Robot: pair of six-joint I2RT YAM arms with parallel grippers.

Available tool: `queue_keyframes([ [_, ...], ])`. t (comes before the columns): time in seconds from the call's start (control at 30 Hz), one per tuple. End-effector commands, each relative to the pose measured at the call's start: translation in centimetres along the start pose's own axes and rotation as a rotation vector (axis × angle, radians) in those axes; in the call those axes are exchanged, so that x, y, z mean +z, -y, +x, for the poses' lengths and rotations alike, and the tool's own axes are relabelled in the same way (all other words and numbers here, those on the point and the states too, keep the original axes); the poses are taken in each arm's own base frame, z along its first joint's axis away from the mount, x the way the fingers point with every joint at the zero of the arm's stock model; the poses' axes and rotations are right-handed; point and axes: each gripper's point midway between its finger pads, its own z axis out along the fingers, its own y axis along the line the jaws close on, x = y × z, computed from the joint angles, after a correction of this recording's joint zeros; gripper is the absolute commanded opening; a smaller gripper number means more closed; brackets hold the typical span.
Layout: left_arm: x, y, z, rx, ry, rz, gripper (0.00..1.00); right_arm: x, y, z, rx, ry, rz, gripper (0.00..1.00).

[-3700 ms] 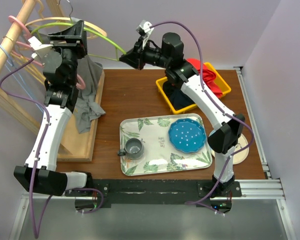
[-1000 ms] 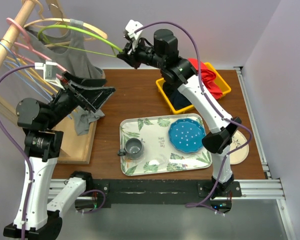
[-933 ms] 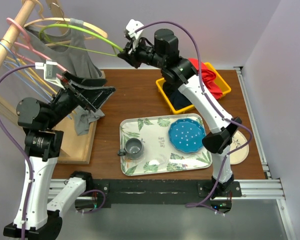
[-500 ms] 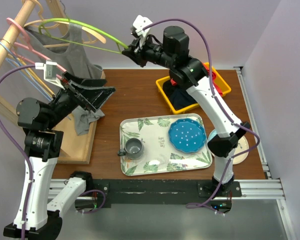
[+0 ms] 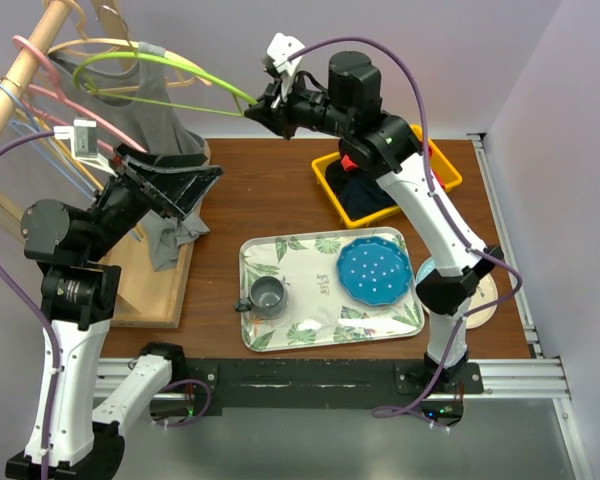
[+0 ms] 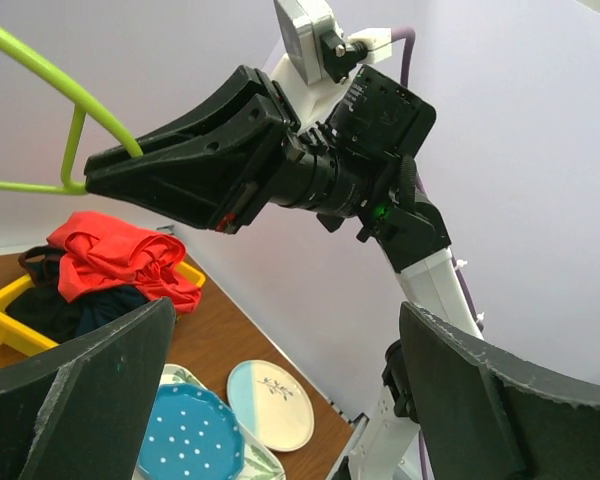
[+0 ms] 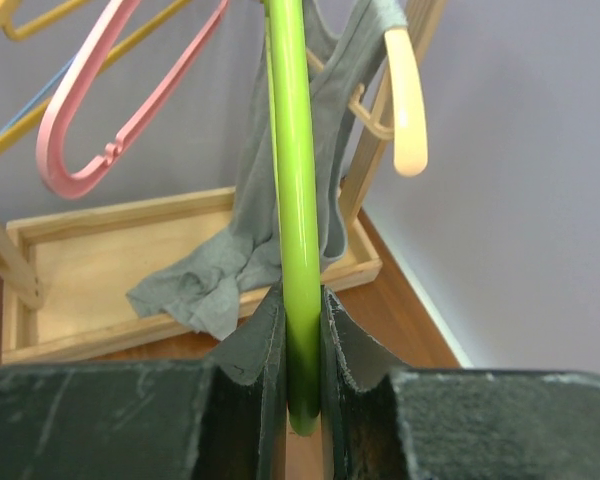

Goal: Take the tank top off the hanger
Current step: Place the hanger at the clothesline.

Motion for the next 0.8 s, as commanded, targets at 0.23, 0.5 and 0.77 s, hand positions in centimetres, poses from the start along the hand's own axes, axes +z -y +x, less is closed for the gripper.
queue_keyframes([
  [0.23,0.4,-0.2,-0.4,-0.058,0.020,-0.017,1.00,0.5,-1.0,-2.7,0.046,0.100,-0.071,0.00],
  [0.5,0.1,-0.4,-0.7,-0.066,0.055,-0.032,1.00,3.1,-0.4,-1.9,0.084,0.119,-0.029,0.00],
  [0.77,-0.2,-0.2,-0.8,-0.053,0.063,-0.029,1.00,5.7,-2.5,-3.3,0.045,0.201,-0.022,0.00],
])
